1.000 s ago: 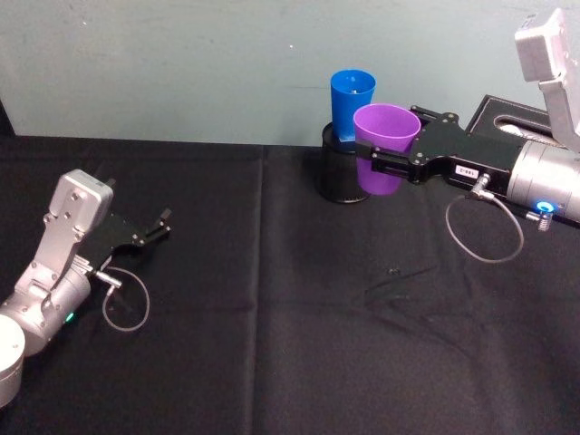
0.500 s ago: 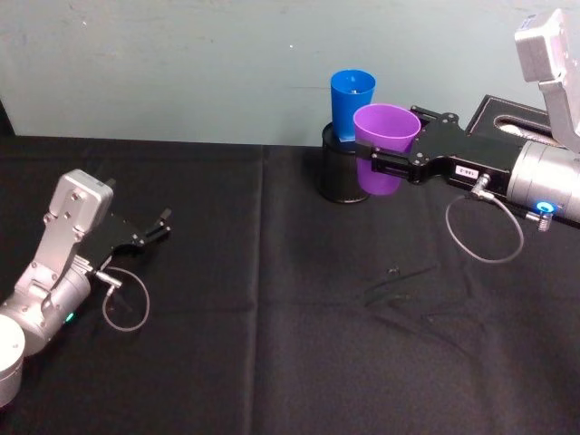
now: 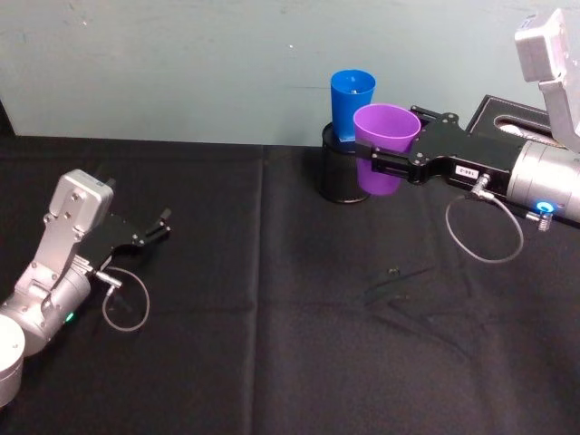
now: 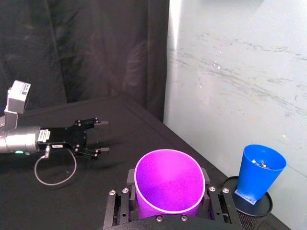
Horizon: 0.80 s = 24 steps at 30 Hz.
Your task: Pick up one cup with a gripper and tap it against the other cup.
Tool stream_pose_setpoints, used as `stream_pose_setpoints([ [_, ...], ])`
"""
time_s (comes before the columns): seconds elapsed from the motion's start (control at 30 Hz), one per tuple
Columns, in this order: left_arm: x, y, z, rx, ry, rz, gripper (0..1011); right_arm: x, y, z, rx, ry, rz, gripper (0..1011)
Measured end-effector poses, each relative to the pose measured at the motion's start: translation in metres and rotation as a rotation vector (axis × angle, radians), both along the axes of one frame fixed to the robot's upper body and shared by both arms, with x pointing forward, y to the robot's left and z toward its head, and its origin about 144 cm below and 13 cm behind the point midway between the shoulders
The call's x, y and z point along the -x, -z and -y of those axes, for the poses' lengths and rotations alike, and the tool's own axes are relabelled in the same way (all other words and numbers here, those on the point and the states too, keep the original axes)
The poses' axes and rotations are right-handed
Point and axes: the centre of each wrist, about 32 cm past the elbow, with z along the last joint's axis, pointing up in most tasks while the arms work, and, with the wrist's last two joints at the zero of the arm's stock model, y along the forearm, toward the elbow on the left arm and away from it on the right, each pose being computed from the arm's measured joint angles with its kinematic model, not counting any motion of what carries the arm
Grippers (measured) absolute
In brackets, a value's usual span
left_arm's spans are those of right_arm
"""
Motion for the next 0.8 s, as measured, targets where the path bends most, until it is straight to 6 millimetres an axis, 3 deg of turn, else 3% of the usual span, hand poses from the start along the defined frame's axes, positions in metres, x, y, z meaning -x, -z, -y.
stream_pose_setpoints([
  [0.6, 0.000, 0.000, 0.000, 0.000, 0.000, 0.000, 1005, -0.001, 0.001, -0.003, 0.017, -0.005, 0.001, 735],
  [0.8, 0.000, 0.000, 0.000, 0.000, 0.000, 0.000, 1005, -0.015, 0.011, -0.011, 0.049, 0.014, 0.001, 735],
])
